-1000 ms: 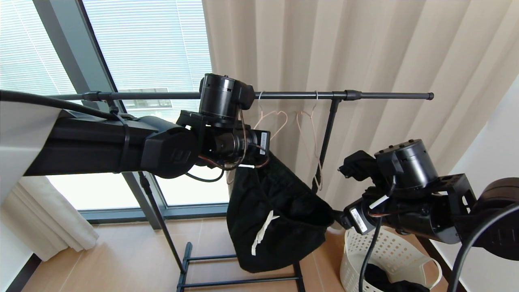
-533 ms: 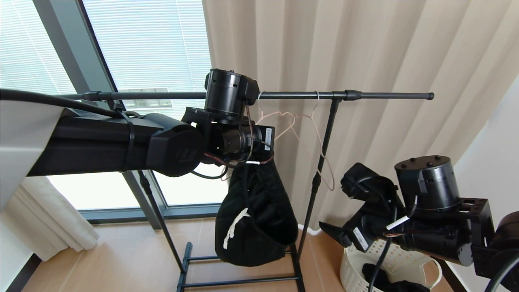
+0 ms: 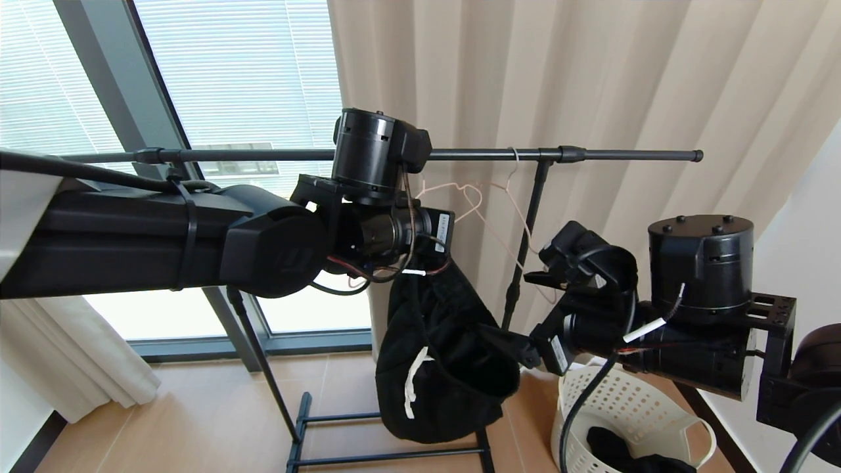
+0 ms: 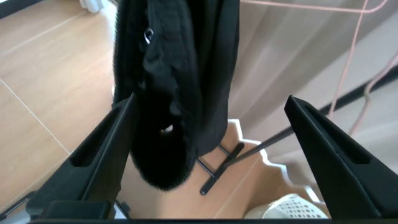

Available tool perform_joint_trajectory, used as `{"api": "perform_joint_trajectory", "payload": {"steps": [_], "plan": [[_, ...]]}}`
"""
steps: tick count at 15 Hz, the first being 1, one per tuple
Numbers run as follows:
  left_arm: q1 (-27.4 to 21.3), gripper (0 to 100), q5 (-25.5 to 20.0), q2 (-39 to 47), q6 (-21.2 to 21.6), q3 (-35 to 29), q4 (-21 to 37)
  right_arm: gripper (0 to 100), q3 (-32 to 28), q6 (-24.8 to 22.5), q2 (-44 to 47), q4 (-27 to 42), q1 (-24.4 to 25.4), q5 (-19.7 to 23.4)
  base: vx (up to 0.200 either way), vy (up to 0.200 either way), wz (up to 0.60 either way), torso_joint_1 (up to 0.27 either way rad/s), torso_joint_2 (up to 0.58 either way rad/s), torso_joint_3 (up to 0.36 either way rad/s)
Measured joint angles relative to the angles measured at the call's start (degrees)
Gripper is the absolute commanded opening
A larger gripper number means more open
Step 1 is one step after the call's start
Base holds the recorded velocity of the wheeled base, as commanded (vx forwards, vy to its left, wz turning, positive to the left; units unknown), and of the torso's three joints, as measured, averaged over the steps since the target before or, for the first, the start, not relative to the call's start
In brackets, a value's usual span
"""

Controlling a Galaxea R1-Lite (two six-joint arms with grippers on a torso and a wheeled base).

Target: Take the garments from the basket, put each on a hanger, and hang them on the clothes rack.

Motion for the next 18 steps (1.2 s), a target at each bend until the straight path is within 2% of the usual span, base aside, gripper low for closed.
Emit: {"api": "perform_joint_trajectory", "payload": {"steps": [3,9,18], "plan": [[-1.16,0,0.02,-0.63,1.23,0.22,0.00,100,-2.21,-0.46,2.43,0.00,-0.05,0.44,0.000,0.000,0.00,0.000,0.00,0.000],[-1.68,0,-0.39,-2.52,2.36,1.90,0.00,100,-2.08,-1.89,6.92,0.04,-0.35,0.38,0.000,0.000,0.00,0.000,0.00,0.000],[-1.79,0,-0.68,-5.47,2.90,5.25,-0.22,100,1.38,-4.22,9.22,-0.22,-2.71,0.73,0.000,0.000,0.00,0.000,0.00,0.000]]}}
